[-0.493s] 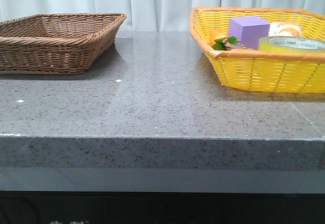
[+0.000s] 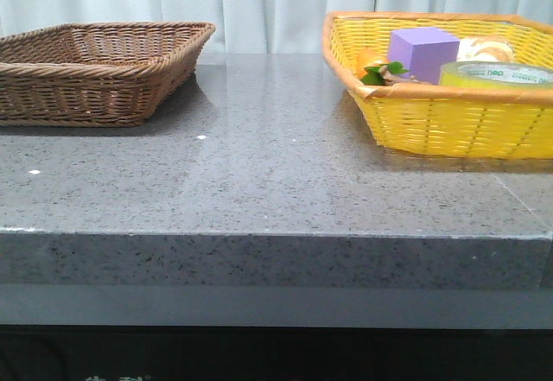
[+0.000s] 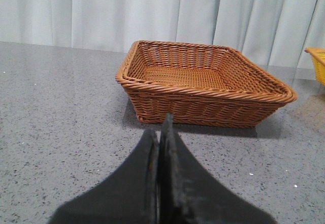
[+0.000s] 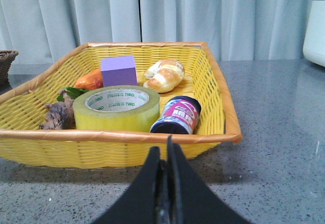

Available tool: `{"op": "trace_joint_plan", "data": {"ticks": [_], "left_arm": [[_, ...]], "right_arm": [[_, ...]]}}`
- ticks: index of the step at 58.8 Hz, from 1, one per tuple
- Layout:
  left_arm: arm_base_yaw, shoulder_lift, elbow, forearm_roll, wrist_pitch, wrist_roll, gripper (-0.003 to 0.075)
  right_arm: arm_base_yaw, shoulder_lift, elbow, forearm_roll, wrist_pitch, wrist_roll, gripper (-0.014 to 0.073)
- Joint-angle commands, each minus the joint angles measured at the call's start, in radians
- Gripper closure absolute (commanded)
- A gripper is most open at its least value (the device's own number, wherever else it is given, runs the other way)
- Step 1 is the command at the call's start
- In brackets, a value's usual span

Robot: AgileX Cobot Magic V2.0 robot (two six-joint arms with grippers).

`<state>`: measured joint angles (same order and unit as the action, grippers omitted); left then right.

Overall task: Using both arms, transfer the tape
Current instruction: 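Move the right gripper over the yellow tape roll in the yellow basket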

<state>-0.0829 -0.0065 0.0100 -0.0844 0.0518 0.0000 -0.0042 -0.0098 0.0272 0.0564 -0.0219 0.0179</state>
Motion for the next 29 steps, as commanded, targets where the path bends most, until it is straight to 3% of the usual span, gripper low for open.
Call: {"op": "trace_joint_plan", "data": {"ticks": [1,29], "left_arm": [[0.001,-0.017,0.037,-0.007,-0.081,0.000,0.0740],[0.001,-0.017,0.008,-0.007,-0.102,0.000,0.0740]], "right_arm": [[-0.001,-0.027,-0.025,0.003,-0.075,-0.003,0.0662],[-0.001,-0.027,-0.061,0.024,-0.079,-0.002,0.0662]]}}
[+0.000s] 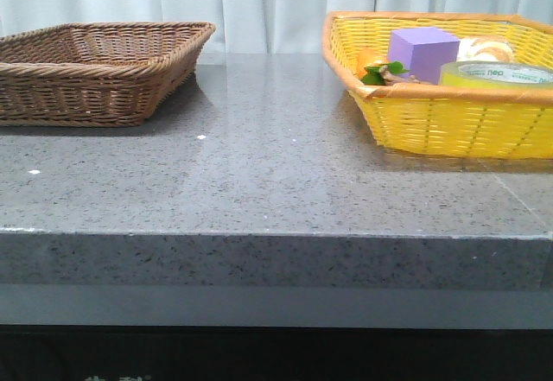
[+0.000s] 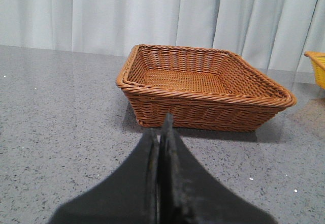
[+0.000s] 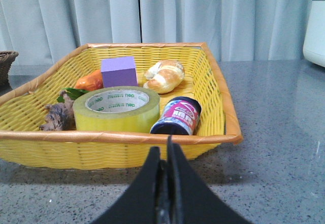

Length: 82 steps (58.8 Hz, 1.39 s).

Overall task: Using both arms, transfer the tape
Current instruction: 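Move the right gripper over the yellow tape roll in the yellow basket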

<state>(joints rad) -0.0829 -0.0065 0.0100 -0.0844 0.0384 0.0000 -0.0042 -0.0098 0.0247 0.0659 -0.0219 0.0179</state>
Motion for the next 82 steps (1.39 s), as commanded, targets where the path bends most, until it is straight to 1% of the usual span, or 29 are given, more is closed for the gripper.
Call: {"op": "trace_joint_plan", "data": {"ticks": [1,7,19,29,35,45,50,67,76,79,81,82], "left_arm": [[0.001,-0.017,0.003,-0.007,-0.089,0.000,0.0740],[0.001,-0.017,-0.065,-0.013,-0.075,0.000,0.0740],[0.001,0.012,-0.266,-0.013,0.023,0.000,0.0740],[0.001,0.127,-0.457,-0.013,0.171,0.000,0.0740],[0.001,0.216,-0.558,-0.013,0.289,0.000,0.0740],[0.001,0.364,-0.660,-0.013,0.412,0.000,0.0740],[0.001,0.421,-0.667,-0.013,0.421,0.000,0.0740],[0.001,0.535,-0.667,-0.023,0.424,0.000,0.0740],[0.001,0.555,-0.667,-0.017,0.417,0.000,0.0738],[0.001,0.555,-0.667,-0.013,0.413,0.000,0.0711],[0.001,0.555,-0.667,-0.010,0.411,0.000,0.0667],[0.001,0.555,-0.667,-0.010,0.411,0.000,0.0643]], "right_arm": [[-0.001,-0.027,-0.066,0.016,-0.072,-0.002,0.0662],[-0.001,-0.027,-0.150,0.016,0.006,-0.002,0.0662],[-0.001,0.000,-0.357,0.016,0.193,-0.002,0.0662],[-0.001,0.103,-0.542,0.016,0.324,-0.002,0.0662],[-0.001,0.179,-0.636,0.016,0.399,-0.002,0.0662],[-0.001,0.307,-0.753,0.016,0.545,-0.002,0.0662],[-0.001,0.361,-0.773,0.016,0.608,-0.002,0.0662],[-0.001,0.462,-0.745,0.016,0.620,-0.002,0.0662],[-0.001,0.480,-0.748,0.001,0.637,-0.002,0.0658],[-0.001,0.480,-0.749,0.000,0.644,-0.002,0.0642],[-0.001,0.480,-0.750,0.000,0.649,-0.002,0.0606],[-0.001,0.480,-0.750,0.000,0.651,-0.002,0.0574]]}}
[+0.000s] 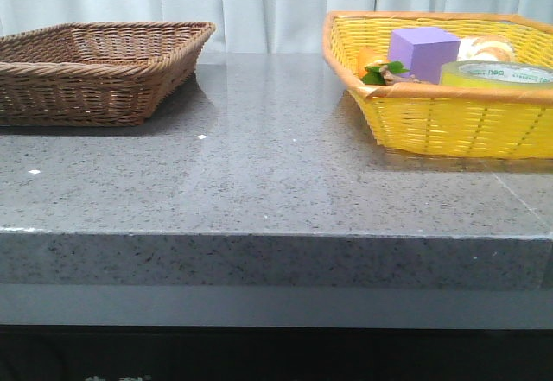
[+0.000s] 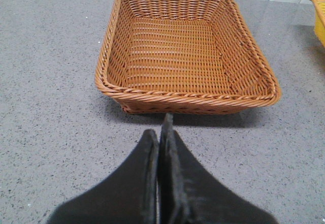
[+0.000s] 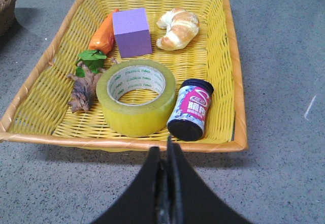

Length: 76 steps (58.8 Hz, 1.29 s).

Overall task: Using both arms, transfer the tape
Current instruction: 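Move the right gripper over the yellow tape roll in the yellow basket, then grasp the yellow tape roll by its rim with the right gripper and lift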

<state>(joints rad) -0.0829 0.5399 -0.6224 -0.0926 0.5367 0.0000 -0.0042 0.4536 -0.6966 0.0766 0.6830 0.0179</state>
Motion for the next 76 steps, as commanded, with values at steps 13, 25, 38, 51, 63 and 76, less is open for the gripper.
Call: {"op": "trace_joint_plan", "data": {"ticks": [13,25,38,51,63,76], "left_arm": [[0.001,0.009,-0.034,-0.002,-0.090,0.000,0.0148],[-0.017,0.009,-0.037,-0.006,-0.085,0.000,0.0167],[-0.127,0.009,-0.037,-0.039,-0.068,0.050,0.0175],[-0.294,0.009,-0.037,-0.039,-0.068,0.051,0.0175],[-0.425,0.009,-0.037,-0.039,-0.068,0.051,0.0175],[-0.466,0.009,-0.037,-0.039,-0.068,0.051,0.0175]], "right_arm": [[-0.001,0.017,-0.028,-0.011,-0.033,-0.002,0.0071],[-0.001,0.077,-0.077,-0.011,0.020,-0.002,0.0055],[-0.001,0.280,-0.226,-0.011,0.144,-0.002,0.0055],[-0.001,0.508,-0.423,-0.011,0.249,-0.018,0.0055],[-0.001,0.716,-0.596,-0.002,0.345,-0.105,0.0055],[-0.001,0.923,-0.750,0.012,0.399,-0.199,0.0055]]}}
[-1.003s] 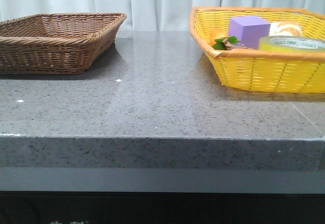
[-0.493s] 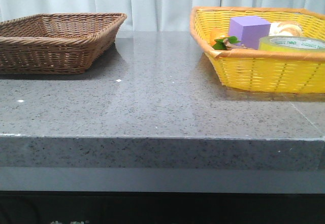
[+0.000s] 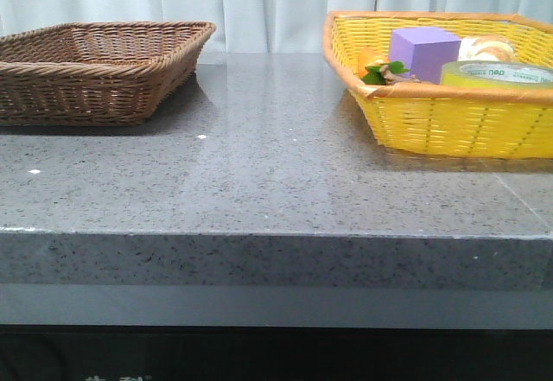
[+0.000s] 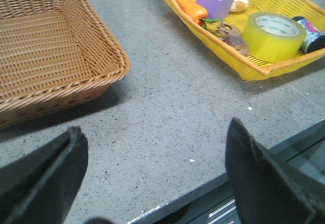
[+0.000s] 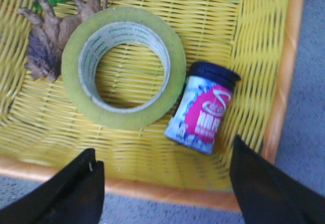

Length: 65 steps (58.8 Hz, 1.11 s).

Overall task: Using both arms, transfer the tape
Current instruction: 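Grasp the yellow tape roll by its rim with the right gripper and lift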

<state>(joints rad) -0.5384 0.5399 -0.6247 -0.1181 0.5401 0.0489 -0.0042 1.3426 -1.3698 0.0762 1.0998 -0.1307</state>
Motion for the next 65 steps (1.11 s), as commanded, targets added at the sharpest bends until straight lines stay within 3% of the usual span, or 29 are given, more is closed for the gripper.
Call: {"op": "trace_joint_plan", "data": {"ticks": [1,29,55,60,65], "left_arm": [[-0.010,0.009,-0.035,-0.013,-0.071,0.002,0.0175],[-0.010,0.009,-0.035,-0.013,-0.071,0.002,0.0175],[-0.010,0.009,-0.035,-0.013,-0.071,0.002,0.0175],[-0.010,0.009,-0.035,-0.013,-0.071,0.002,0.0175],[-0.010,0.009,-0.035,-0.013,-0.071,0.002,0.0175]], "right_arm": [[-0.001,0.046,-0.086,0.015,-0.015,-0.065,0.0055],[-0.001,0.353,-0.287,0.094,0.009,-0.296,0.0055],[-0.001,0.502,-0.347,0.094,0.005,-0.308,0.0059],[-0.001,0.511,-0.351,0.094,0.012,-0.308,0.0122],[-0.001,0.513,-0.351,0.094,0.021,-0.308,0.0258]]}}
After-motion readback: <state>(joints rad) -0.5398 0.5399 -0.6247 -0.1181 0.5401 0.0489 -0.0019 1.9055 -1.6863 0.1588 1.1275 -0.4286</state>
